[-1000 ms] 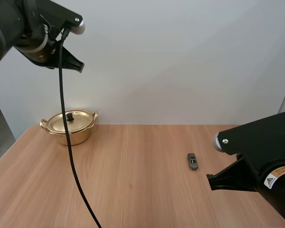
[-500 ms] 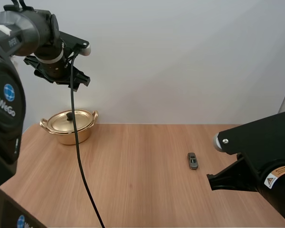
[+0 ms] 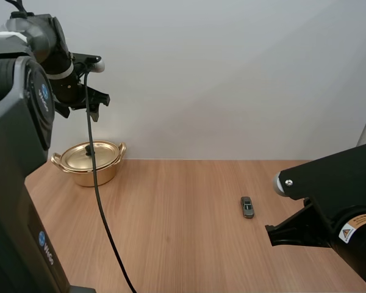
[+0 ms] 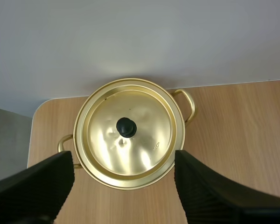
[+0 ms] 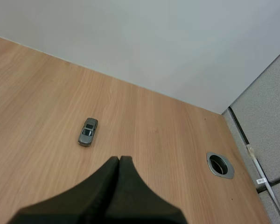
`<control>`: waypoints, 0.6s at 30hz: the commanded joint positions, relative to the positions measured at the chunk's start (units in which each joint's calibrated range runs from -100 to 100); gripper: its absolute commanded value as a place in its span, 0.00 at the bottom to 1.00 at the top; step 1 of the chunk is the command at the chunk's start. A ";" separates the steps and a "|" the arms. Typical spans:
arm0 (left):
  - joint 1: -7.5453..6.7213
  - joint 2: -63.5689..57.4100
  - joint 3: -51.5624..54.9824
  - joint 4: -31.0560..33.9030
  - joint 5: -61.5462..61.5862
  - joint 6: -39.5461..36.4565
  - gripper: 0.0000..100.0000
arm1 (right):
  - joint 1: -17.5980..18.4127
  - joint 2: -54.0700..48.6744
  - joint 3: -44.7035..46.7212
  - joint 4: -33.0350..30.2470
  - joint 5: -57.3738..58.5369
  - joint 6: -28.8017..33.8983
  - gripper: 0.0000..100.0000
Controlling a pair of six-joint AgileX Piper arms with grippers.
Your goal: Open the pot, put the car inside, and close it
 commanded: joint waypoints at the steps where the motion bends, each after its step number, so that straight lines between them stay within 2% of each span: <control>1: 0.82 1.86 -0.46 -3.60 1.47 1.89 1.00 | 0.02 0.00 0.01 0.04 -0.05 -0.01 0.00; 6: 2.01 5.16 -2.32 -5.24 2.50 2.76 1.00 | 0.02 0.00 0.01 0.04 -0.05 -0.01 0.00; 18: 2.07 11.68 -3.36 -5.78 0.75 3.86 1.00 | -0.91 0.00 0.01 0.18 0.13 -0.13 0.00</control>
